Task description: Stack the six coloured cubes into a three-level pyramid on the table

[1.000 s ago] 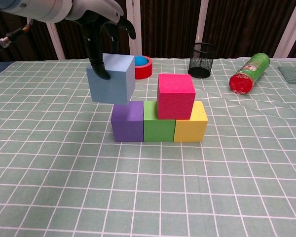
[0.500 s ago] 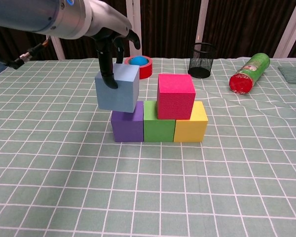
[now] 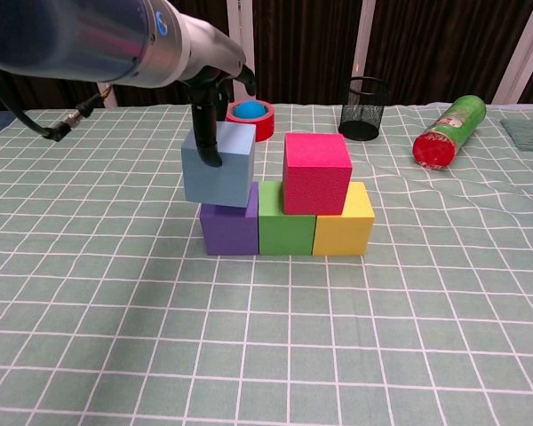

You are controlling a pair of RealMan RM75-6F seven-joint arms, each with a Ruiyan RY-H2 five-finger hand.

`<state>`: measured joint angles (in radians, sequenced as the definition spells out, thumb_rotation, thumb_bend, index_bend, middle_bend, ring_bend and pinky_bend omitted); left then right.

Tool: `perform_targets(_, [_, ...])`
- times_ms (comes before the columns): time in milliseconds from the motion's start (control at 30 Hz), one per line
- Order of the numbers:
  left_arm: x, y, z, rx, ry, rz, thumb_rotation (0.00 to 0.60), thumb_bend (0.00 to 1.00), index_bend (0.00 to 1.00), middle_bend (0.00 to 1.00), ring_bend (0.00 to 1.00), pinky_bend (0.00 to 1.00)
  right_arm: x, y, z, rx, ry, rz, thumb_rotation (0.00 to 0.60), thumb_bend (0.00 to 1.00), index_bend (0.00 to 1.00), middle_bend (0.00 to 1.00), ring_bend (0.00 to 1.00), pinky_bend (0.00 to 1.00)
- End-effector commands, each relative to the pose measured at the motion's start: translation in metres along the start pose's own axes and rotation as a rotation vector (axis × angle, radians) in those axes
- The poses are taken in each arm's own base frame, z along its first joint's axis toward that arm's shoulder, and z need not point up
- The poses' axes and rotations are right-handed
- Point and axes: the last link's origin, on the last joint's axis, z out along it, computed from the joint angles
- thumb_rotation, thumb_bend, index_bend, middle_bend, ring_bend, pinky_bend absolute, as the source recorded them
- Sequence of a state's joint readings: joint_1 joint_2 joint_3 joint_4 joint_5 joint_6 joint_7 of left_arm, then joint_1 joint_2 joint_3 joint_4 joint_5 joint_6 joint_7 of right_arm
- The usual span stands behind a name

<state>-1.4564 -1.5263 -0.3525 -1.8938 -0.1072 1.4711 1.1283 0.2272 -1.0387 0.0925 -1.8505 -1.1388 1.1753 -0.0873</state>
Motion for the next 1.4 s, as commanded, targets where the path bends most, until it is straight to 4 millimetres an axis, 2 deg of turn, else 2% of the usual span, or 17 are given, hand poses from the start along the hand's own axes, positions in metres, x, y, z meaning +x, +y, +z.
perform_targets(33, [0.000,0.003,0.001,0.002,0.005,0.001,0.600,0.34,0.00,0.32,0.02,0.09,0.000,0.000,0.000,0.001,-0.002,0.001,0.600,0.31,0.00,0.00,0.00,0.00])
perform_targets(833, [-0.006,0.020,0.005,0.026,0.014,-0.047,0.600,0.34,0.00,0.33,0.02,0.09,0.001,0.000,0.000,-0.005,-0.002,0.011,0.600,0.31,0.00,0.00,0.00,0.00])
perform_targets(1400, [-0.005,0.024,0.007,0.029,0.030,-0.065,0.600,0.34,0.00,0.33,0.02,0.09,0.001,0.000,0.000,-0.006,-0.007,0.017,0.600,0.31,0.00,0.00,0.00,0.00])
